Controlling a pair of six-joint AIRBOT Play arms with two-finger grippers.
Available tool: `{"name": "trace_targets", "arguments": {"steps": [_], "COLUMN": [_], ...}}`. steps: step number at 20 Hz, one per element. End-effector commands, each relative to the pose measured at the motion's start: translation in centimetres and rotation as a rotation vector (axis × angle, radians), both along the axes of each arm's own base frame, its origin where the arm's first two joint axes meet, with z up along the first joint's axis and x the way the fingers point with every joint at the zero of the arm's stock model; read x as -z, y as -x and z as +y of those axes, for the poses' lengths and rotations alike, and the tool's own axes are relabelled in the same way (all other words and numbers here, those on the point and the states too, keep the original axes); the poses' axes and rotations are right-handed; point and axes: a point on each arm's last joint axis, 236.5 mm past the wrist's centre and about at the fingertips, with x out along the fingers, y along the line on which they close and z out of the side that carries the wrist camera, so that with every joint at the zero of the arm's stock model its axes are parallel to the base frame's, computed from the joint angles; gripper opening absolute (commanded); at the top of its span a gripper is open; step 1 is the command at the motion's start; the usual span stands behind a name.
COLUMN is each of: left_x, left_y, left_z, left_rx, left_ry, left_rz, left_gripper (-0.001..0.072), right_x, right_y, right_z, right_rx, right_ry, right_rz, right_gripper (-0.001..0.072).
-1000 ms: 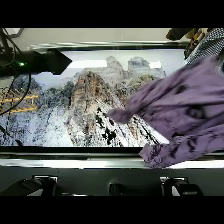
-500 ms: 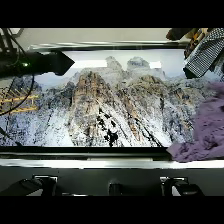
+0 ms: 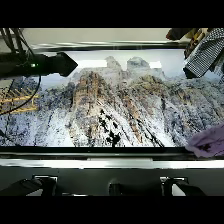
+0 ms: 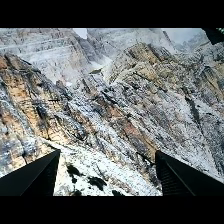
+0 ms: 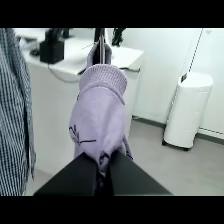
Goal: Fold the clothes and pants, and hang the long-sleeved shirts on hangers.
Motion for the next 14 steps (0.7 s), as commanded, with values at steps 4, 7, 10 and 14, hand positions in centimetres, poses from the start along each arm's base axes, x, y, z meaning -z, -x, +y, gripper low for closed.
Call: {"name": "trace_targets", "arguments": {"steps": [4, 7, 10, 14], "left_x": [0.3, 0.3, 0.3, 0.3], "left_y": [-0.2, -0.2, -0.2, -0.2], "left_z": [-0.1, -0.1, -0.1, -0.1], "left_rx": [0.001, 0.001, 0.001, 0.0], "left_ry": [-0.003, -0.003, -0.003, -0.004], "left_rz": [0.006, 0.006, 0.006, 0.006], "left_gripper": [0.072, 0.072, 0.072, 0.072], "right_x": [-4.1, -4.9, -3.2, -2.5], "right_y": [0.0, 1.2, 2.8, 5.8], "right_z": [-1.4, -2.3, -5.7, -9.0], "right_rx": [-0.01, 0.051, 0.101, 0.134], "right_ry": [0.107, 0.143, 0.07, 0.016], "right_rz": [-0.065, -0.092, -0.114, -0.2], "right_gripper": [0.0043, 0.0043, 0.0043, 0.0043]}}
